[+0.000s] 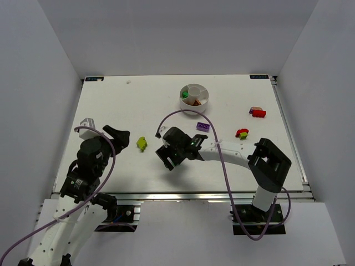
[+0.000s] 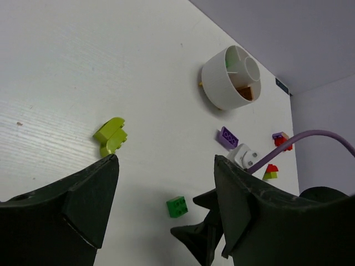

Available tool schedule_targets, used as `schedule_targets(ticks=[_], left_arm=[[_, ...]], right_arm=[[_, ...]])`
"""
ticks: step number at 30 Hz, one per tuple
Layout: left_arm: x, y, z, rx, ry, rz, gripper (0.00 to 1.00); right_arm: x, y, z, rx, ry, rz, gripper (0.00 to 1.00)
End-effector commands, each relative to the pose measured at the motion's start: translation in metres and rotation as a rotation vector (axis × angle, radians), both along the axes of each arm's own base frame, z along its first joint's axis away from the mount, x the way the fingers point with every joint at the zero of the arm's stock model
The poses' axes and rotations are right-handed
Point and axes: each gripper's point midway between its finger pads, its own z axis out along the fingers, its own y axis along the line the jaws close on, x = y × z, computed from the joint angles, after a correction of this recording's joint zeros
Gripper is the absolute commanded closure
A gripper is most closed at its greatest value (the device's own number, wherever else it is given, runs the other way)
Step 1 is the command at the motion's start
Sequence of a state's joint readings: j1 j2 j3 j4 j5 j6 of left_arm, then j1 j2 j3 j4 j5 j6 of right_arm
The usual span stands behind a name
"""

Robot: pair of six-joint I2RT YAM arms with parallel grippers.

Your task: Sort the legos into containers by color

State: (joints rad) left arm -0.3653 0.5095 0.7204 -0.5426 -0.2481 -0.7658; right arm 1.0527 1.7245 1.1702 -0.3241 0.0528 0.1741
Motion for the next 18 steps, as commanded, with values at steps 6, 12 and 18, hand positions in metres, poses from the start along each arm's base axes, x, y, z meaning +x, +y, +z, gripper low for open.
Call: schedule_targets(ticks=[6,12,18], left_arm=[[-0.006,0.014,-0.014,0.041,0.065,0.058,0.20],[-0.001,0.011,-0.016,0.039,0.073,0.057,0.20],[0.000,0.010,-0.015,0.033,0.072,0.055,0.20]], right_arm=[[0.024,0.011,-0.009,-0.032,-0.053,-0.102,0.26],[0.026,0.003,-0.024,-0.087,-0.051,-0.115,0.30],[0.026,0.003,-0.034,-0.105,-0.020,-0.108,0.38]])
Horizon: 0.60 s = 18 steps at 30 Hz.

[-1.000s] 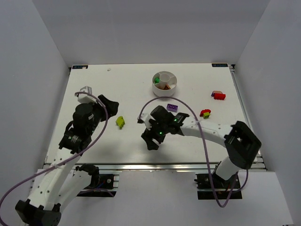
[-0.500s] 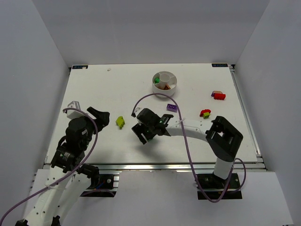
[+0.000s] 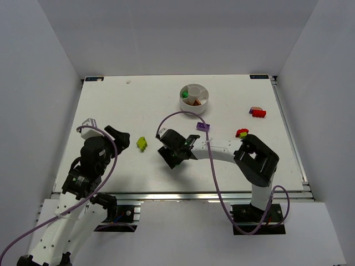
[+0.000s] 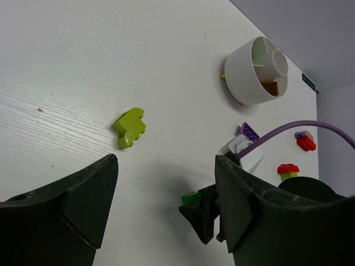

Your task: Sort the legos into containers by color

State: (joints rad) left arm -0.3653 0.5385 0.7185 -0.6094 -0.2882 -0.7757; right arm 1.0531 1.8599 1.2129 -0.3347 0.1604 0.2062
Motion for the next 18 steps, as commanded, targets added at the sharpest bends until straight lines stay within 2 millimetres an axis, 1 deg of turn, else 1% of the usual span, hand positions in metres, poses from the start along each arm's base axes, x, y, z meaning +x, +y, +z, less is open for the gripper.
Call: schedule_targets(ticks=[1,4,8,18], left_arm=[[0.0013,0.0025,0.0055,-0.002,-0.011,0.014,0.20],[0.0016,0.0011,0.0045,-0.008,-0.007,0.010,0.20],[0.0021,0.0001,0.0039,-0.015,-0.008,0.009,0.20],[0.0048,-0.0011,0.0090,-0.017,-0.019,0.007,0.20]], right_arm=[[0.0092,0.0097,0.0065,0.020,-0.008,-0.019,0.39],[0.0089,0.0112,0.0063,0.022,0.002,-0.012,0.44],[0.0111,0.0133,0.0094,0.024,-0.006,0.004,0.47],[0.0073,0.0070,0.0004,-0.017,0.018,0.038,0.52]])
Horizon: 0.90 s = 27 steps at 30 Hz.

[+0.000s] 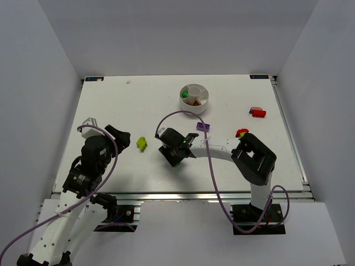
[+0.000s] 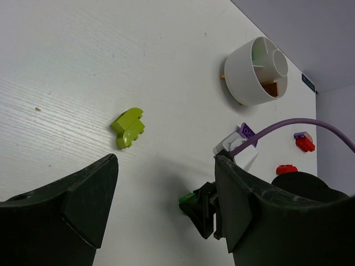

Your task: Sort the legos into containers by color

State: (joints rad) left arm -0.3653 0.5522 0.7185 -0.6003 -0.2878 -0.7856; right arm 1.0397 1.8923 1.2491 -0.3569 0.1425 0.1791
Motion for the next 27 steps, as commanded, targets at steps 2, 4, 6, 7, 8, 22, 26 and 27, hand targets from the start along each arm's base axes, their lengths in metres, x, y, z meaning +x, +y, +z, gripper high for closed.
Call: schedule_targets(ticks=[2,4,6,7,8,22,26,27], left_arm=[[0.002,0.000,0.010,-0.009,-0.025,0.000,0.20],[0.002,0.000,0.011,-0.012,-0.025,0.001,0.20],[0.002,0.000,0.011,-0.014,-0.025,0.002,0.20],[0.001,0.000,0.012,-0.014,-0.028,0.003,0.20],[0.001,0.000,0.011,-0.015,-0.027,0.004,0.20],[0.000,-0.001,0.009,-0.039,-0.034,0.003,0.21],[0.001,-0.003,0.007,-0.049,-0.041,0.001,0.21],[0.001,-0.003,0.007,-0.049,-0.041,0.001,0.21]], right_arm=[[0.001,0.004,0.002,-0.007,0.012,0.022,0.52],[0.000,0.002,0.001,-0.015,0.017,0.025,0.52],[-0.003,0.001,0.001,-0.013,0.023,0.030,0.54],[-0.002,0.002,0.002,-0.009,0.021,0.032,0.58],[-0.002,0.002,0.003,-0.006,0.018,0.036,0.61],[0.163,0.032,0.196,0.516,-0.269,0.205,1.00],[0.225,0.023,0.236,0.563,-0.407,0.185,1.00],[0.245,0.019,0.248,0.579,-0.455,0.178,1.00]])
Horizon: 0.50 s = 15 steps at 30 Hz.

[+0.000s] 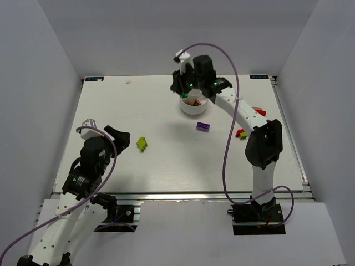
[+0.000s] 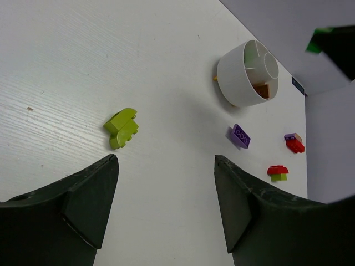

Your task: Sort the legos into containers by color

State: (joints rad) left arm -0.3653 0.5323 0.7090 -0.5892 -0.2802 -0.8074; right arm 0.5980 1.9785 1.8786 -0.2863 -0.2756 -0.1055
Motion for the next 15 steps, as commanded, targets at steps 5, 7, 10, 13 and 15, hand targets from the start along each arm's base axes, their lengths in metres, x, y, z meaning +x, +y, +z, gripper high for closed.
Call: schedule_targets(ticks=[5,7,10,13,15], left_arm=[[0.003,-0.002,-0.001,-0.007,-0.012,-0.004,0.21],[0.004,-0.003,-0.003,-0.010,-0.011,-0.007,0.21],[0.004,-0.004,-0.005,-0.015,-0.009,-0.009,0.21],[0.004,-0.004,-0.007,-0.012,-0.005,-0.009,0.21],[0.005,-0.005,-0.008,-0.013,-0.003,-0.013,0.21]], right_arm=[[0.069,0.004,0.030,0.056,-0.228,0.084,1.00],[0.086,-0.004,0.039,0.056,-0.274,0.066,1.00],[0.107,-0.014,0.016,0.019,-0.262,0.040,1.00],[0.112,-0.021,-0.001,-0.023,-0.267,0.046,1.00],[0.108,-0.023,-0.016,-0.051,-0.259,0.061,1.00]])
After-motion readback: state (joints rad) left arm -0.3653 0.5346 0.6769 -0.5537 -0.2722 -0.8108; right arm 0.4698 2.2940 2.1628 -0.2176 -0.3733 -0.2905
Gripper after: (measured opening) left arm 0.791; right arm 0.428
